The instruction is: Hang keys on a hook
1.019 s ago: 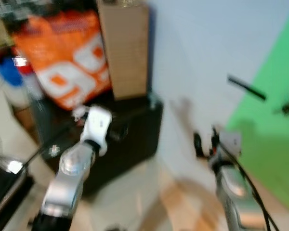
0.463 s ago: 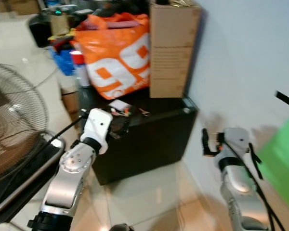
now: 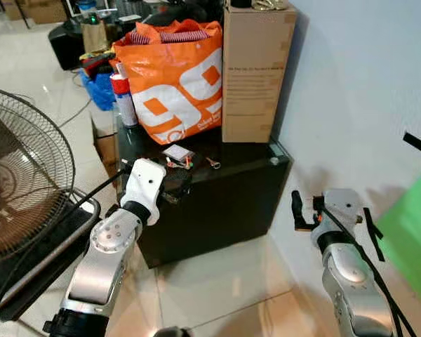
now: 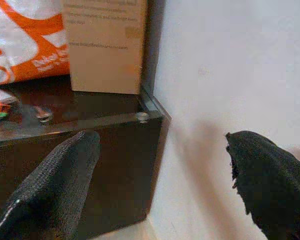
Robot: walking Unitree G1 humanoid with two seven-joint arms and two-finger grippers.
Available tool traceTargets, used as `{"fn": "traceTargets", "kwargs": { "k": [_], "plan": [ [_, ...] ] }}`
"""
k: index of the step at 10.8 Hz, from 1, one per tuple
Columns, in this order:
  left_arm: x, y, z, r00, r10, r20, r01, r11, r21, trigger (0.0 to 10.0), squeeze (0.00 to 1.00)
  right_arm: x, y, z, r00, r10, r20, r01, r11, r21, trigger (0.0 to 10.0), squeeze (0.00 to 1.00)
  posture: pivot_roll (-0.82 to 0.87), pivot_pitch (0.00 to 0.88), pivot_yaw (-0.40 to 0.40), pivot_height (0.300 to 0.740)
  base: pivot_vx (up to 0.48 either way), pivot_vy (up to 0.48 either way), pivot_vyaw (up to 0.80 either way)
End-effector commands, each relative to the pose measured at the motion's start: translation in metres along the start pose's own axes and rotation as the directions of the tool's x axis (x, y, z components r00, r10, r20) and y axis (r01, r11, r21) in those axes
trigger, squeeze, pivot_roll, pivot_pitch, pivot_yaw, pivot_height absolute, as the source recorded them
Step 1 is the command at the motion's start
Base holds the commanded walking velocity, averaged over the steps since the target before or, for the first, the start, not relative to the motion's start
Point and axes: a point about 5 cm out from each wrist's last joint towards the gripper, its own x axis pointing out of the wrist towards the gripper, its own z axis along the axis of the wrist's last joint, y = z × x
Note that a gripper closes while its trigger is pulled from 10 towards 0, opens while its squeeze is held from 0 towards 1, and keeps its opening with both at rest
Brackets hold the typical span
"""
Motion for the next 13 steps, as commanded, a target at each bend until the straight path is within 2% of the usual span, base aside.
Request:
{"fn": "traceTargets", "kwargs": {
  "k": [1, 3, 7, 8, 10, 13],
  "plan": [
    [-0.0009, 0.0016, 0.0019, 1.0, 0.006, 0.007, -0.006, 1.0, 0.006, 10.0, 0.0, 0.0008, 0.0041, 0.0, 1.0, 0.029, 0.006, -0.029, 1.0, -0.005, 10.0, 1.0, -0.08, 0.0, 0.008, 0.74, 0.247, 0.0, 0.0],
    [-0.0003, 0.0028, 0.0024, 1.0, 0.012, 0.007, -0.012, 1.0, 0.011, 10.0, 0.0, 0.0009, 0.0043, -0.0005, 1.0, 0.031, -0.006, -0.031, 0.999, -0.012, 10.0, 1.0, -0.07, 0.0, 0.004, 0.74, 0.251, 0.0, 0.27],
    [0.0017, 0.0051, 0.0042, 1.0, 0.014, 0.008, -0.014, 1.0, 0.024, 10.0, 0.0, 0.0043, 0.0065, 0.0019, 1.0, 0.029, 0.012, -0.028, 0.997, -0.072, 10.0, 1.0, -0.06, 0.0, -0.002, 0.74, 0.249, 0.0, 0.78],
    [0.0019, 0.0054, 0.0044, 1.0, 0.015, 0.008, -0.015, 1.0, 0.025, 10.0, 0.0, 0.0046, 0.007, 0.0018, 0.999, 0.033, 0.009, -0.032, 0.997, -0.066, 10.0, 1.0, -0.06, 0.0, -0.002, 0.74, 0.247, 0.0, 0.63],
    [0.0025, 0.0075, 0.0037, 1.0, 0.02, 0.002, -0.02, 0.999, 0.026, 10.0, 0.0, 0.0064, 0.0061, 0.001, 1.0, 0.017, -0.016, -0.017, 1.0, -0.021, 10.0, 1.0, -0.06, 0.0, -0.001, 0.74, 0.247, 0.0, 0.0],
    [0.0036, 0.0085, 0.004, 1.0, 0.017, -0.002, -0.017, 0.999, 0.027, 10.0, 0.0, 0.0086, 0.0064, 0.0005, 1.0, 0.013, -0.027, -0.014, 0.999, -0.037, 10.0, 1.0, -0.06, 0.0, -0.001, 0.74, 0.256, 0.0, 0.0]
  ]
}}
